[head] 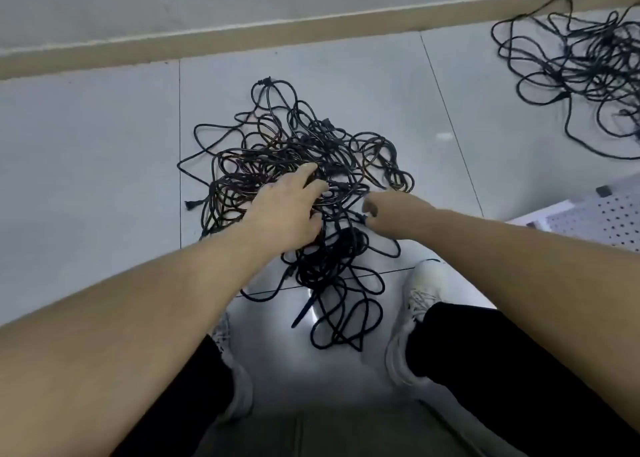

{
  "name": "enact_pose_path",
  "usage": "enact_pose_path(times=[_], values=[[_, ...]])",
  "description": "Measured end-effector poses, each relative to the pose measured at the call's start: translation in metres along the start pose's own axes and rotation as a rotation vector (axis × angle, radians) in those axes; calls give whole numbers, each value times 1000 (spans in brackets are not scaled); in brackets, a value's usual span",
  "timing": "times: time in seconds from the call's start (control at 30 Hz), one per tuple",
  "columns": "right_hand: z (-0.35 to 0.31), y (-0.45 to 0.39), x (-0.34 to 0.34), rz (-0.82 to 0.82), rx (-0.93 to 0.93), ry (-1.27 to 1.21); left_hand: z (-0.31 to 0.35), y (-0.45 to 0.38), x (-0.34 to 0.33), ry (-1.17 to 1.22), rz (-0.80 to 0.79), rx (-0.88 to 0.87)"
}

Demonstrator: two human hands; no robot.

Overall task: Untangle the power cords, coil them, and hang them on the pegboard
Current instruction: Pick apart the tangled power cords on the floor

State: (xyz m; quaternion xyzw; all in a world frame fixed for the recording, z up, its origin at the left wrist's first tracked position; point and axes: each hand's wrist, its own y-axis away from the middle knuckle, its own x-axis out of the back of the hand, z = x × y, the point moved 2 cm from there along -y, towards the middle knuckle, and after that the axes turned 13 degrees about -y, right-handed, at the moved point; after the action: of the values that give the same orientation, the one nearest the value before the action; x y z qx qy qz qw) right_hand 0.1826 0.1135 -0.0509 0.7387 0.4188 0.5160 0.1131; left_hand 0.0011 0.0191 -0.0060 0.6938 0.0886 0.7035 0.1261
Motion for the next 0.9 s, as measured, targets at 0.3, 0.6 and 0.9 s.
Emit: enact_pose_path(times=[0.3,0.6,0.9], values=[[53,-58,-88,-273,-219,45,20,-57,-104,67,-221,-42],[75,-88,-133,-239,-199,-180,33,-62,-164,207,-404,-38],[51,-89,-131,-183,-124,-477,35,-63,-153,486,-476,111]])
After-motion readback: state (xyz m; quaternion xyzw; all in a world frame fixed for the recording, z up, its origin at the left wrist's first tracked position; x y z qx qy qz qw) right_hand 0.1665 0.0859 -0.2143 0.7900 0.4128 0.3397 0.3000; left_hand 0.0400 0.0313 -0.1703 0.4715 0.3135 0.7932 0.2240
